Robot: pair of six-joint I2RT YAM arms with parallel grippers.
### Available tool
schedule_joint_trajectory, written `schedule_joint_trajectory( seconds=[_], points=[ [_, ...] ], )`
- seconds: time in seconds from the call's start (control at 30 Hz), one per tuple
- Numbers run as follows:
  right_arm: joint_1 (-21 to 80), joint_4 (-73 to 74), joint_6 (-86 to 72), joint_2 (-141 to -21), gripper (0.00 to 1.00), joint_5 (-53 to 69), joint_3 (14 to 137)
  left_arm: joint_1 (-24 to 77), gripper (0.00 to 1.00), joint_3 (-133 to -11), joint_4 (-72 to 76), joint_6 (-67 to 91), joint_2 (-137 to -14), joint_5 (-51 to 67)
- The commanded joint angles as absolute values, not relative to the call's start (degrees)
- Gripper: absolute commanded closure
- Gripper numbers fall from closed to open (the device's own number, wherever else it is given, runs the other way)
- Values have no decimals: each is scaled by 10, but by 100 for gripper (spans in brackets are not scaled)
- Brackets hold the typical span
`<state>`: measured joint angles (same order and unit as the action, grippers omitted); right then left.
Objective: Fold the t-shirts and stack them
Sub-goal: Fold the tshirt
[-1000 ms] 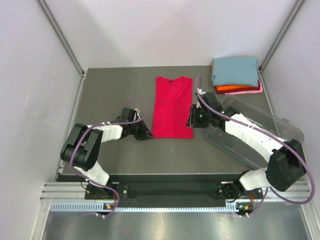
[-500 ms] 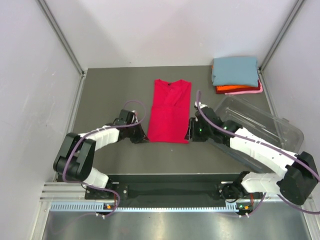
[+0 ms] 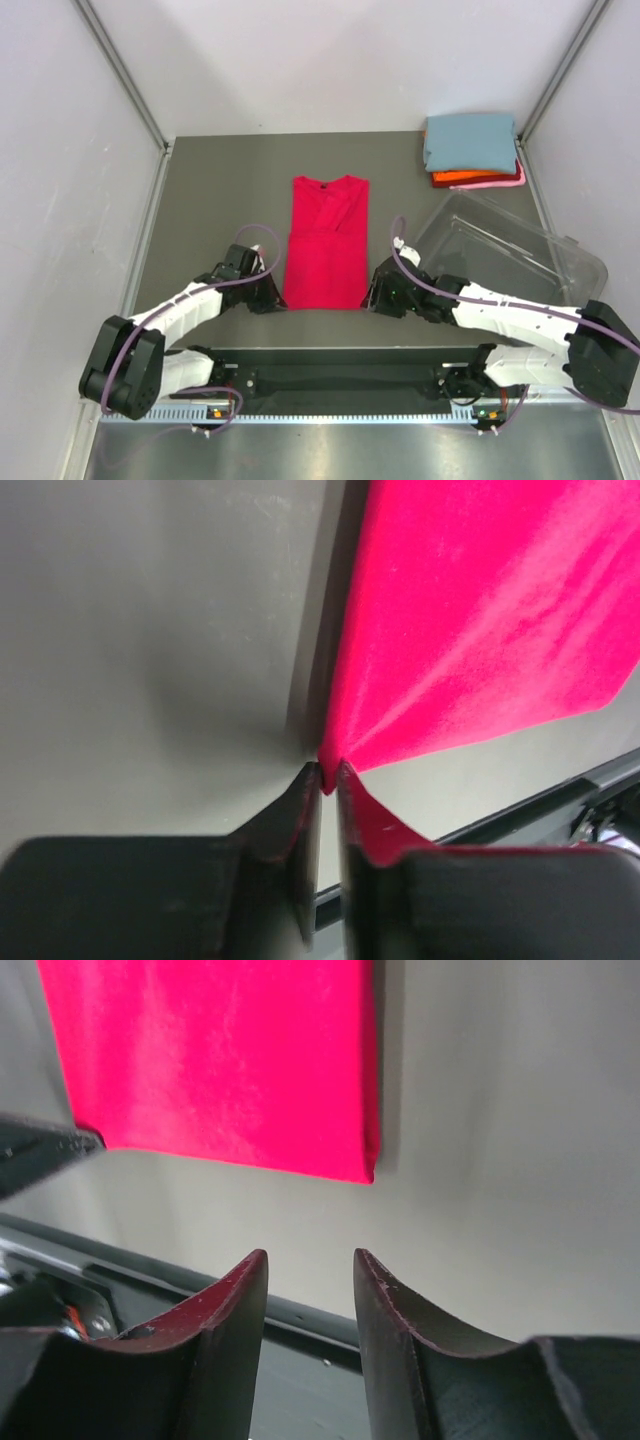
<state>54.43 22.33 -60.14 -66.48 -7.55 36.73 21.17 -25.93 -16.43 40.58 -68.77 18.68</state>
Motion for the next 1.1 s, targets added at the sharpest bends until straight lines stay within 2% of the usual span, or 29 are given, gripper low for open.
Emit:
schedule_joint_trajectory(
  seconds=[0.0,0.17,0.4,1.07],
  points=[
    [555,149,-668,-641,59,-112,351,214,80,-266,-184,403,-666,173],
    [555,142,-690,-653,58,-148,343,214,69,-286,-200,397,-665,166],
    [556,118,-706,-686,59,-146,322,214,65,-278,-189,399,-674,167],
    [556,54,-730,-734,60,-149,284,214,70,-261,-147,425,-686,180]
  ],
)
